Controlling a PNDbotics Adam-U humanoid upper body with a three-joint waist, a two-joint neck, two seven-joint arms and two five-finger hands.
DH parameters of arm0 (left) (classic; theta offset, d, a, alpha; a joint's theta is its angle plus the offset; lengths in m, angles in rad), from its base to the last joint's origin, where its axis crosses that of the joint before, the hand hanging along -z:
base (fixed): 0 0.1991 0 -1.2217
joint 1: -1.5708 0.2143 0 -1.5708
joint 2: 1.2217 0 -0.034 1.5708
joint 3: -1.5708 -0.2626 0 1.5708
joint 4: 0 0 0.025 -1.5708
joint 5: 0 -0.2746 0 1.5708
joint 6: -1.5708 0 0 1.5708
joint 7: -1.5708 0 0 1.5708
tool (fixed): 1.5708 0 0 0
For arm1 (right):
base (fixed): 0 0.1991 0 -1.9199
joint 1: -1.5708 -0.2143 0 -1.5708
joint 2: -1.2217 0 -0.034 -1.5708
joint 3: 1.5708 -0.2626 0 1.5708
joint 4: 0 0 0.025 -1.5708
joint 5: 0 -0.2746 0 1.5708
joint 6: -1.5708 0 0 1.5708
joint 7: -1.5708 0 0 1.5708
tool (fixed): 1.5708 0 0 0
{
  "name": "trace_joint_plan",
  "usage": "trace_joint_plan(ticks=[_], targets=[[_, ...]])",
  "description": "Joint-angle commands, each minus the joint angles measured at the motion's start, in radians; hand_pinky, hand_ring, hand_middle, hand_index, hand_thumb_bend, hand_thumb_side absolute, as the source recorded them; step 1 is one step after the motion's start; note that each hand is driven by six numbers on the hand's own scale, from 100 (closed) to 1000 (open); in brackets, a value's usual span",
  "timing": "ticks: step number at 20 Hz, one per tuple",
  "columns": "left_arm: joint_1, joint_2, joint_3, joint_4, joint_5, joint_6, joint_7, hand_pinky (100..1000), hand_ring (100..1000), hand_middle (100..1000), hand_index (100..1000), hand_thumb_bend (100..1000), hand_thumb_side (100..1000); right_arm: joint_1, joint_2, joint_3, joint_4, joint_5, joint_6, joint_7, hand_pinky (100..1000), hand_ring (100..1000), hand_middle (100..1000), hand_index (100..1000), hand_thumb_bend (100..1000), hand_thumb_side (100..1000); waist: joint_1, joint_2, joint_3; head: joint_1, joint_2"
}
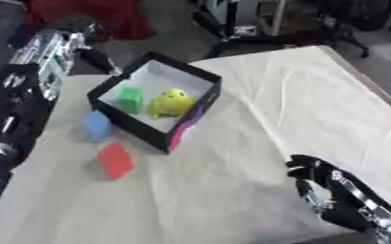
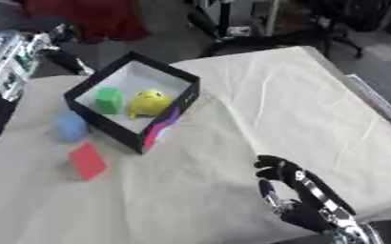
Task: Pick up objects on the table and place them in the box.
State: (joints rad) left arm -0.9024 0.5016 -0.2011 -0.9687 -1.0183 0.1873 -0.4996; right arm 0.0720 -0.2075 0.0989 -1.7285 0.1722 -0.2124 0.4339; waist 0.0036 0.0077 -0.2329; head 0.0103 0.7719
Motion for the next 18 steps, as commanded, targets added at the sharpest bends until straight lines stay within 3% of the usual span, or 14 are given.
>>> trace_joint_plan(ticks=[1,5,12,18], targets=[[0.026,0.104,-0.029,0.026,0.051,-0.042,-0.048,764,683,700,832,758,388,-0.005,-0.018,-0.004,-0.01,0.005,-0.001,-0.005,857,792,803,909,100,462,-0.001,-0.02,-0.004,-0.001,-0.002],[0.064,0.114,-0.054,0.095,0.112,-0.071,-0.11,757,686,702,834,752,369,-0.005,-0.018,0.0,-0.011,0.004,-0.002,-0.002,857,792,803,909,100,463,-0.004,-0.02,-0.005,0.001,-0.002],[0.068,0.055,-0.078,0.075,0.221,0.006,-0.219,741,676,695,832,801,336,-0.003,-0.016,-0.001,-0.011,0.003,-0.001,-0.003,857,792,802,909,100,459,-0.009,-0.019,-0.006,-0.001,-0.002],[0.065,0.053,-0.116,0.015,0.314,0.069,-0.315,737,673,691,829,791,332,-0.005,-0.016,0.001,-0.01,0.003,-0.001,-0.002,857,792,802,909,100,461,-0.007,-0.019,-0.007,-0.004,-0.002]])
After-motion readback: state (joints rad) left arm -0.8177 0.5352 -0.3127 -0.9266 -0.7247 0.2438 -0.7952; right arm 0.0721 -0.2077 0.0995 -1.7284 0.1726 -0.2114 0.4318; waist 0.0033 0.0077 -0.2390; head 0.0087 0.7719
